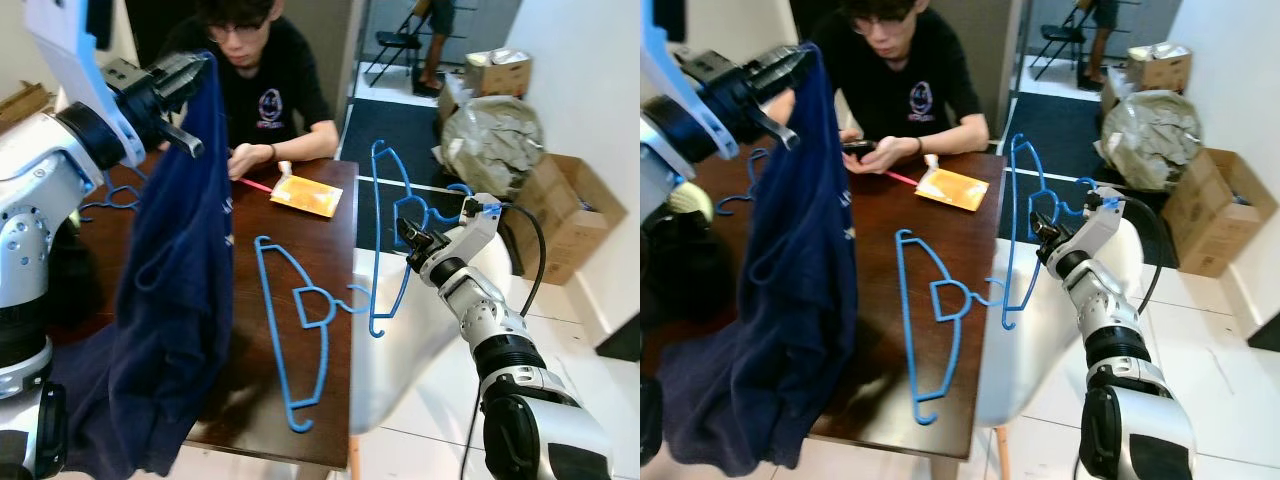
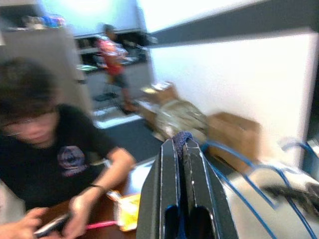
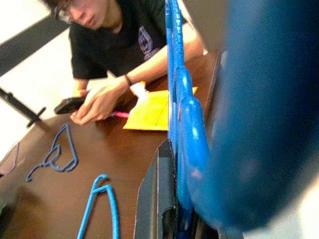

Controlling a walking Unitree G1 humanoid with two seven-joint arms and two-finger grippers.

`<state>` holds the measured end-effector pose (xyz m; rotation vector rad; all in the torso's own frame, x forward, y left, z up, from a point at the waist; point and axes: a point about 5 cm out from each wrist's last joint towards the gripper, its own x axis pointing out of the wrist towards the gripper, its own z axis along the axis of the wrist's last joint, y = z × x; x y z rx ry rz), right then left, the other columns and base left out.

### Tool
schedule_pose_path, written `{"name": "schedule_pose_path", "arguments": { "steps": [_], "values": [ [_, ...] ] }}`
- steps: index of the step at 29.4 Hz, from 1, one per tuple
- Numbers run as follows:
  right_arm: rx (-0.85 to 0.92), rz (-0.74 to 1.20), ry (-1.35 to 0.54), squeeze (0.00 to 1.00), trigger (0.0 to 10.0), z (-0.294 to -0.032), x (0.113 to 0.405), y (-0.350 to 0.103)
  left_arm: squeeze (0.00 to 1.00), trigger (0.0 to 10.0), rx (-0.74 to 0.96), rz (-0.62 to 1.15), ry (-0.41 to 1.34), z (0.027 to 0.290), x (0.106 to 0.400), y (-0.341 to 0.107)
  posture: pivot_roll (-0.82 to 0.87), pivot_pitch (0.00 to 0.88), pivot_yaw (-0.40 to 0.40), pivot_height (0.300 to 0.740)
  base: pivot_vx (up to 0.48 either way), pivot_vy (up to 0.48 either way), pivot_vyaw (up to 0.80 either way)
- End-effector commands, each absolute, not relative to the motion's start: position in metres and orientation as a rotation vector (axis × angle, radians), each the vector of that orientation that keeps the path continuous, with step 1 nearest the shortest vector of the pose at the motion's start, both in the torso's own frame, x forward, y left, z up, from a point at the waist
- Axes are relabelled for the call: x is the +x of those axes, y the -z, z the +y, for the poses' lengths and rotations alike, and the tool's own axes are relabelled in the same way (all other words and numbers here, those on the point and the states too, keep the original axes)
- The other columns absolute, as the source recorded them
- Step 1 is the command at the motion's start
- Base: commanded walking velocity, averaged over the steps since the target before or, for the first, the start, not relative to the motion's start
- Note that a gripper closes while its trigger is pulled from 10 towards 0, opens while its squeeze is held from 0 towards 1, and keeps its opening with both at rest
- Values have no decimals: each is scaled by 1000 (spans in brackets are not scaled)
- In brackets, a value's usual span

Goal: Hang hanger

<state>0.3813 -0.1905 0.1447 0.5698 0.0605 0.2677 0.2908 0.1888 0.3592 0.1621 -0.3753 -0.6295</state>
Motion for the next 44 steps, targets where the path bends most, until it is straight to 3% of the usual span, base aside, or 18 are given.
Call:
{"name": "schedule_pose_path", "arguments": {
  "steps": [1, 10, 16, 28, 29, 33, 44],
  "values": [
    [573, 64, -261, 0, 10000, -191, 381, -144, 0, 10000, 236, -288, 714, 187, 284, -348, 94, 12, -65, 740, 0, 0, 0],
    [573, 68, -261, 0, 10000, -191, 381, -144, 0, 10000, 320, 29, 739, 202, 277, -297, 93, 15, -65, 740, 0, 0, 0],
    [570, 73, -266, 0, 10000, -191, 381, -143, 0, 10000, 409, 256, 628, 224, 272, -263, 97, 15, -75, 740, 0, 0, 0],
    [566, 76, -270, 0, 10000, -190, 381, -143, 0, 10000, 399, 298, 677, 213, 265, -245, 98, 3, -75, 740, 0, 0, 0],
    [564, 76, -270, 0, 10000, -190, 381, -143, 1000, 10000, 368, 253, 722, 202, 265, -246, 96, 3, -74, 740, 0, 0, 0],
    [561, 77, -270, 0, 10000, -190, 381, -143, 1000, 10000, 331, 150, 778, 184, 265, -252, 95, 0, -74, 740, 0, 0, 0],
    [561, 79, -272, 0, 10000, -190, 380, -142, 1000, 10000, 337, 89, 824, 192, 254, -268, 97, 2, -74, 740, 0, 0, 0]
  ]
}}
